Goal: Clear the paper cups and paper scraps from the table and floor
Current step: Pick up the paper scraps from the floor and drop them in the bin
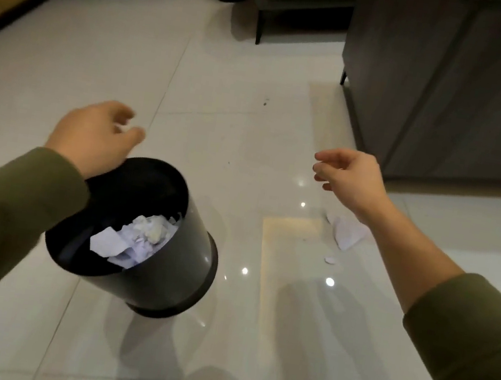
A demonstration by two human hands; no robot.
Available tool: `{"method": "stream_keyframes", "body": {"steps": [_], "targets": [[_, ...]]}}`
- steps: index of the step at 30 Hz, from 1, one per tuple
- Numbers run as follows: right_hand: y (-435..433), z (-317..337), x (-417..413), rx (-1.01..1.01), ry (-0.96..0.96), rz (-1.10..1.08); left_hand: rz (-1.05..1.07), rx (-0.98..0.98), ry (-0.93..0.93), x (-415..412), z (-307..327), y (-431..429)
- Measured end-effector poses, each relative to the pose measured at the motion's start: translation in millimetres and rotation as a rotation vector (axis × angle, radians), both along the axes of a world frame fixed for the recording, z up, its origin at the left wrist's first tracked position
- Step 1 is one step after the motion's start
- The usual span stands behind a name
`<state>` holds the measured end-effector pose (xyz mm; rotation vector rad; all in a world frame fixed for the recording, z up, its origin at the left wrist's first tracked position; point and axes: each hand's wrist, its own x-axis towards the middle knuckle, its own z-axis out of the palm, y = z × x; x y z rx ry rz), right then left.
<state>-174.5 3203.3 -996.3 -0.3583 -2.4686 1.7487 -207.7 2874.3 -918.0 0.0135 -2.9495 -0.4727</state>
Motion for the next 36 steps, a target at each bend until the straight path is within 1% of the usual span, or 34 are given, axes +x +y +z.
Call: {"method": "stream_keyframes", "body": {"steps": [2,4,6,9,11,13,17,21,24,26,29,31,33,36], "targets": [[20,10,13,0.009,-0.002,-0.007,-0.154,0.033,0.02,-1,16,63],[48,20,28,0.02,0.002,-0.036,-0.244,0.071,0.016,1,23,121],[81,26,45,0.027,0.001,-0.09,-0.295,0.125,-0.028,-1,17,164],[133,27,75,0.075,-0.009,-0.202,-0.381,0.187,-0.134,-3,-10,213],[161,22,94,0.102,-0.037,-0.263,-0.435,0.249,-0.209,-4,-37,233],[184,9,112,0.137,-0.07,-0.325,-0.504,0.25,-0.292,-5,-73,251],[201,-27,141,0.122,-0.114,-0.431,-0.576,0.172,-0.43,-7,-159,281],[197,-72,168,0.063,-0.177,-0.524,-0.643,0.003,-0.551,-6,-234,301],[201,-98,188,0.045,-0.243,-0.563,-0.686,-0.177,-0.55,-9,-276,314],[208,-110,197,0.028,-0.272,-0.6,-0.705,-0.21,-0.545,-9,-295,327],[216,-126,200,0.003,-0.277,-0.63,-0.7,-0.176,-0.567,-5,-315,347],[216,-136,198,-0.024,-0.277,-0.635,-0.681,-0.15,-0.489,-2,-321,359],[213,-146,195,-0.047,-0.286,-0.632,-0.643,-0.064,-0.427,0,-323,375],[209,-161,199,-0.078,-0.326,-0.645,-0.565,0.094,-0.451,4,-319,402]]}}
